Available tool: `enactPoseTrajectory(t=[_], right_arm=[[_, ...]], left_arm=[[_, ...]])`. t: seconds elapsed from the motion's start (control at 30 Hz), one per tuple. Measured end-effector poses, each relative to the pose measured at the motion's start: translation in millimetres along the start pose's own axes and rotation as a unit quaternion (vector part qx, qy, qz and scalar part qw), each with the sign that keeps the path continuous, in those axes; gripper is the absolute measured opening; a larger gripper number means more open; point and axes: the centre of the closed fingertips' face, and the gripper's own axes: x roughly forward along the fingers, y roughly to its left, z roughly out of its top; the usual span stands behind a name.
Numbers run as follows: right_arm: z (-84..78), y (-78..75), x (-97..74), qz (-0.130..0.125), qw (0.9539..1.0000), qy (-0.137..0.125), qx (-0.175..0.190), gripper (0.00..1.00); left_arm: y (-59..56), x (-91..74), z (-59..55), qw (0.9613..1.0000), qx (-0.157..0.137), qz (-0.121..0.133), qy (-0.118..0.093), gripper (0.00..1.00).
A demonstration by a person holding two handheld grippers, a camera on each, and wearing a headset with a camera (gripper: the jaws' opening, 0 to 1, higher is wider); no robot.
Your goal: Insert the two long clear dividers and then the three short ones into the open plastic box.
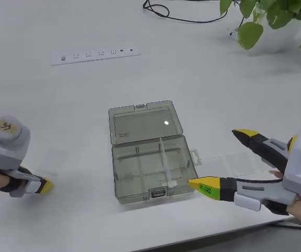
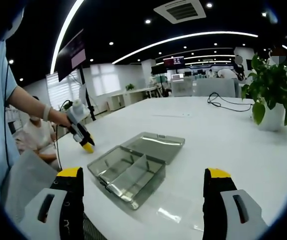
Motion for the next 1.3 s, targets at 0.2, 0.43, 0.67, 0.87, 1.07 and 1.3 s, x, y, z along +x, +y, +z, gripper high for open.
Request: enactPoseTrajectory(t=[0.2,0.43,0.67,0.87,1.07,1.3], right_arm=[[0.5,0.6,0.5,0.001,1.0,0.0,0.003,1.0],[0.1,-0.4,1.4,0.002,1.0,0.002,0.004,1.0],[-1.3,1.4,2.4,0.004,1.0,0.007,0.005,1.0],[-3.1,1.4,3.2,0.005,0.9999,0.014,0.008,1.0],[-3.9,1.8,4.2,0.008,0.9997,0.019,0.01,0.98],[-4.9,1.2,4.6,0.012,0.9995,0.025,0.016,0.98]], left_arm=[[3.5,-2.0,-1.5,0.9999,-0.011,0.003,0.008,0.3],[4.5,-2.8,-3.1,0.9999,-0.013,0.002,0.007,0.3],[3.9,-5.9,-1.5,0.999,-0.041,-0.006,-0.016,0.3],[-5.3,-13.3,10.3,0.9952,-0.072,-0.02,-0.063,0.3],[-22.2,-21.5,28.2,0.989,-0.092,-0.042,-0.108,0.3],[-44.3,-33.9,49.3,0.9823,-0.091,-0.068,-0.149,0.3]])
